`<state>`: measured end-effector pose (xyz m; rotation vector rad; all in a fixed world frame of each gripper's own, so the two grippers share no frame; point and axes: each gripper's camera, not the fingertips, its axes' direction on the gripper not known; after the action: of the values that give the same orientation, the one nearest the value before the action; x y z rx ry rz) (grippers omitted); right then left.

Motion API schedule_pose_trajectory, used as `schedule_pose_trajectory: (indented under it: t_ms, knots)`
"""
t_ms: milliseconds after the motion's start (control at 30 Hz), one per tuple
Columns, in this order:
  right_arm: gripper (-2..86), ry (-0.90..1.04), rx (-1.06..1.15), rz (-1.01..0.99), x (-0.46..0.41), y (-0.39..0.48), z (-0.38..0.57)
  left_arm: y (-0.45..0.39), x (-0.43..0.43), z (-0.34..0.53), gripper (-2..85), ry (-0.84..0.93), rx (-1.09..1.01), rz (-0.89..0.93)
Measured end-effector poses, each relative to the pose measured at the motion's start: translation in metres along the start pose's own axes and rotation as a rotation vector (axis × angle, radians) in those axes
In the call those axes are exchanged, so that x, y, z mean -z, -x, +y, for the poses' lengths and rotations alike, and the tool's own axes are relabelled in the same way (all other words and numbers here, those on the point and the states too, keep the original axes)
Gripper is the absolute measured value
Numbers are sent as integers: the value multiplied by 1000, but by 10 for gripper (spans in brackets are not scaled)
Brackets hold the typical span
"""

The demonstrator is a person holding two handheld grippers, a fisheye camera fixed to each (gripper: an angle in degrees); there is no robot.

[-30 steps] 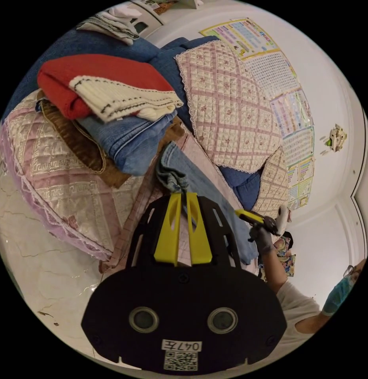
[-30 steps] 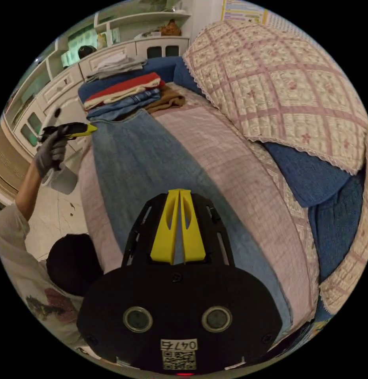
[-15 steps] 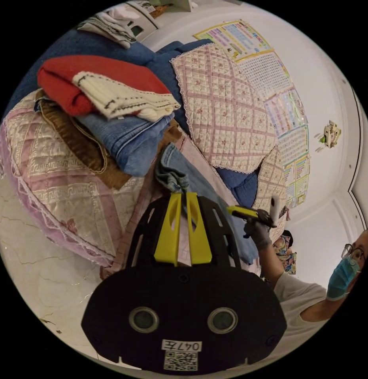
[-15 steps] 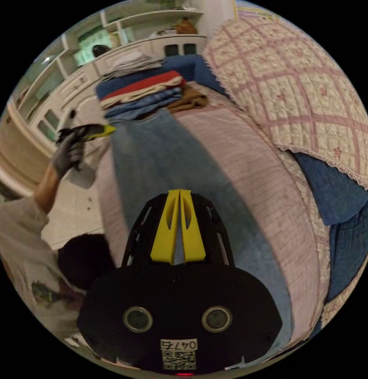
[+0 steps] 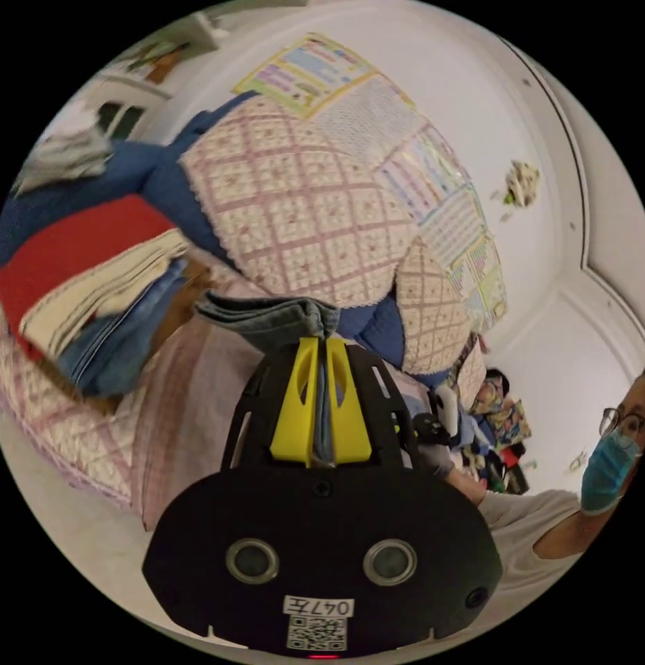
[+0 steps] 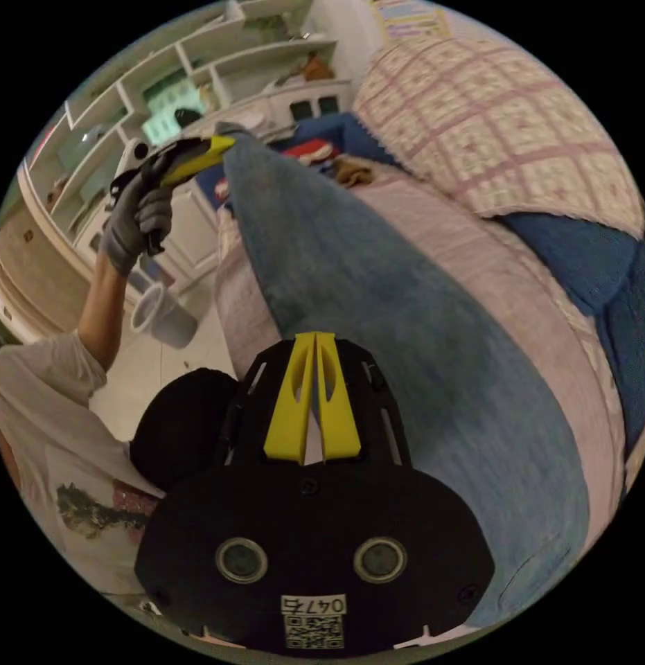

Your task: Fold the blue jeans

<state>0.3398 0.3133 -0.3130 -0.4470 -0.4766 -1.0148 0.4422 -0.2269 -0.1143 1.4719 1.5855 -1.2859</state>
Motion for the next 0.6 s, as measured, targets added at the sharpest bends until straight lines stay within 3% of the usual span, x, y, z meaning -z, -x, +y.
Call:
schedule_pose_trajectory:
  t_ms: [233, 300, 467, 600]
  knots:
    - [-11, -210, -343, 160, 132, -79, 122, -201, -106, -48, -3, 223, -417, 66]
    - [-9, -239, -403, 181, 152, -91, 155, -247, -159, -37, 7, 357, -493, 84]
    - [51, -216, -547, 160, 179, -119, 239, -268, -227, 1, 103, 642, -450, 154]
    - [54, -217, -556, 85, 195, -128, 279, -241, -147, -38, 103, 513, -389, 121]
